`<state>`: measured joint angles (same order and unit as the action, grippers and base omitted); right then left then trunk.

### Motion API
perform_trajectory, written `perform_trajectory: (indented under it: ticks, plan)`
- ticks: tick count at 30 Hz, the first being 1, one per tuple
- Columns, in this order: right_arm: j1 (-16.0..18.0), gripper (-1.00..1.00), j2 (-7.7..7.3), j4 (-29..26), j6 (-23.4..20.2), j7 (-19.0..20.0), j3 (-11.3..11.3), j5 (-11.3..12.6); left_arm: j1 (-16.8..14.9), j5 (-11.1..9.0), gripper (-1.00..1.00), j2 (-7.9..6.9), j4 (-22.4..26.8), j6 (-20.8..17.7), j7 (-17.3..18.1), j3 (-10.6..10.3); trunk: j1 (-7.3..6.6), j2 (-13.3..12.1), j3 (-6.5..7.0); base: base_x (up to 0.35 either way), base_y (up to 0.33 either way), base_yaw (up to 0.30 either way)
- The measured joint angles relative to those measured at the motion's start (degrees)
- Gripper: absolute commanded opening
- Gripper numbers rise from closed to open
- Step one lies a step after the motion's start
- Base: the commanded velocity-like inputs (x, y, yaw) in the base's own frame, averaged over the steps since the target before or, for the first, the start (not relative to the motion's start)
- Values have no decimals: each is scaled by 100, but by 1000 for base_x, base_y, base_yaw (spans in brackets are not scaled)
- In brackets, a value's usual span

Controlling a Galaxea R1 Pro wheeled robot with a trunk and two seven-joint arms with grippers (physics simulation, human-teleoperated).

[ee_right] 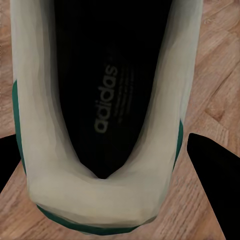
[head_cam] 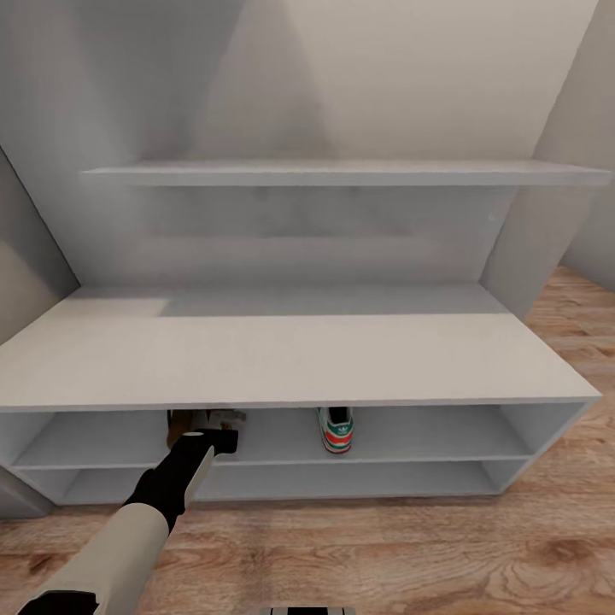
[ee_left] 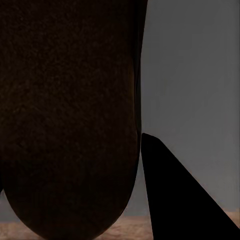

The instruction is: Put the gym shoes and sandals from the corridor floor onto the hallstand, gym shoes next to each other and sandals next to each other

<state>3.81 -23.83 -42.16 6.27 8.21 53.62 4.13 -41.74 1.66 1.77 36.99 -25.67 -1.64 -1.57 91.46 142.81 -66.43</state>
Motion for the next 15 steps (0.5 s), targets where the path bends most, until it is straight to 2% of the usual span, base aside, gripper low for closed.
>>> perform_trajectory:
  ticks: [8, 9, 15]
  plan:
    - [0, -100, 0, -1, 2, 0, 5, 0, 0, 3, -100, -18, -22, 1, 1, 11, 0, 0, 0, 3, 0, 0]
    - [0, -100, 0, -3, 1, 0, 3, 0, 0, 3, 100, -21, -32, 1, 0, 13, 0, 0, 0, 0, 0, 0]
    - [0, -100, 0, -1, 0, 0, 4, 0, 0, 19, 100, -26, -52, -4, 13, 14, 0, 0, 0, 0, 0, 0]
